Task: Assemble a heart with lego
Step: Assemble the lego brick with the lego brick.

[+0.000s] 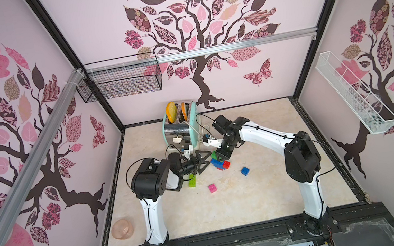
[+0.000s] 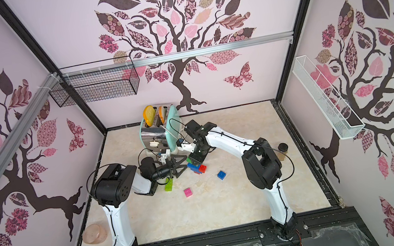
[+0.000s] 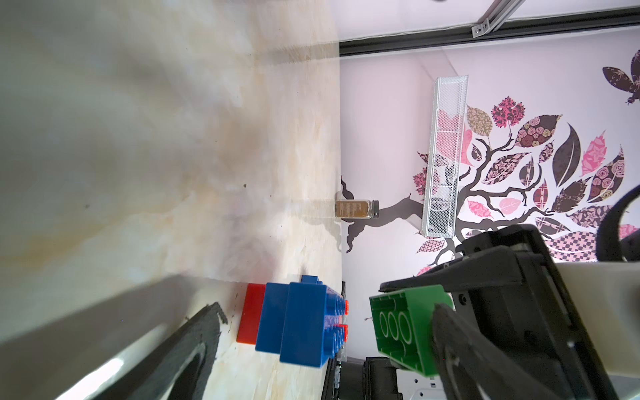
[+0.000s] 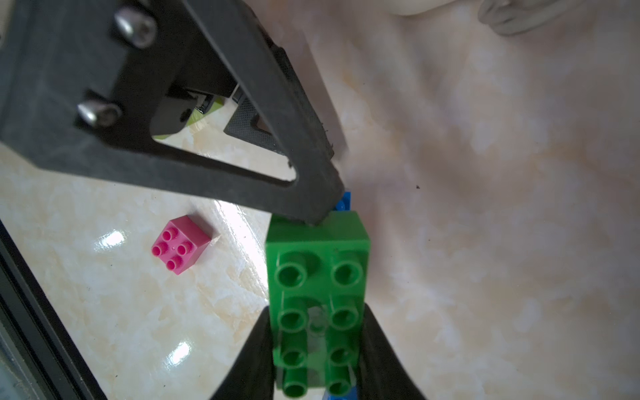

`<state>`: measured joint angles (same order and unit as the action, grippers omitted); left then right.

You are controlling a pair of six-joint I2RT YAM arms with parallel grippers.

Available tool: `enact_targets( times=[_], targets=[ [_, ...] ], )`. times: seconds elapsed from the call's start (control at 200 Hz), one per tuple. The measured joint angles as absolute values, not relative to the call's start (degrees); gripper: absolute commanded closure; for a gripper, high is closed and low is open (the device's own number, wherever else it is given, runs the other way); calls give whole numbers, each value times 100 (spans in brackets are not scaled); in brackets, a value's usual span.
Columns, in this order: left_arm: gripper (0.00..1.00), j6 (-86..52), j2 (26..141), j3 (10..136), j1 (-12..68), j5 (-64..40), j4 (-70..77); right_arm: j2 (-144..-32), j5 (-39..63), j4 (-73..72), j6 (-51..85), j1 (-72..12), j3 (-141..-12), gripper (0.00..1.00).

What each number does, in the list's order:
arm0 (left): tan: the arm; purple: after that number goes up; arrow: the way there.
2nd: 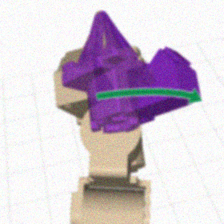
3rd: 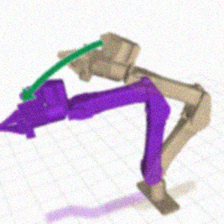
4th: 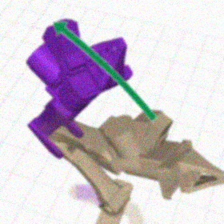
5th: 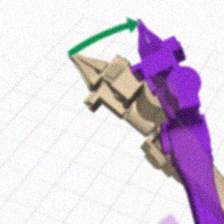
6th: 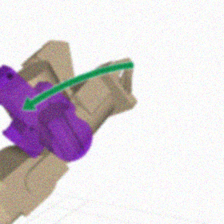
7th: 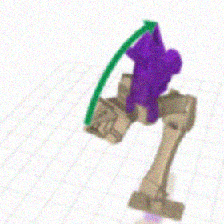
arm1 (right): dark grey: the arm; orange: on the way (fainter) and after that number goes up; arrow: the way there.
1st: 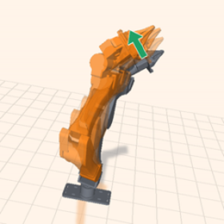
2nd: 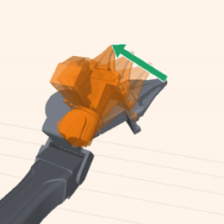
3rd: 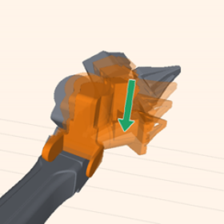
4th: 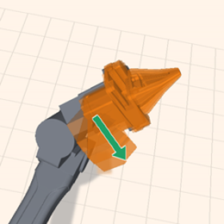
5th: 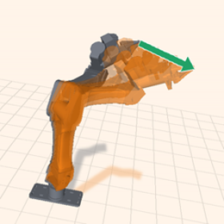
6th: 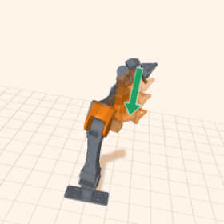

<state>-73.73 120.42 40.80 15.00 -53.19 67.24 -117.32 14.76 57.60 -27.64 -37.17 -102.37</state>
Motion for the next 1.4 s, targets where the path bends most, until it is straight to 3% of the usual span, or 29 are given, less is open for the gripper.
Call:
enact_targets(
  times=[0.935, 1.4],
  targets=[
    [3, -7397, 12036, 4080, 1387, -5315, 6724, -12497, 1337, 6281, -2993, -3791, -11030, 74],
    [13, -7465, 12038, 4355, 1660, -5505, 6698, -12510, 1297, 6307, -3079, -3798, -11056, 74]
  ],
)
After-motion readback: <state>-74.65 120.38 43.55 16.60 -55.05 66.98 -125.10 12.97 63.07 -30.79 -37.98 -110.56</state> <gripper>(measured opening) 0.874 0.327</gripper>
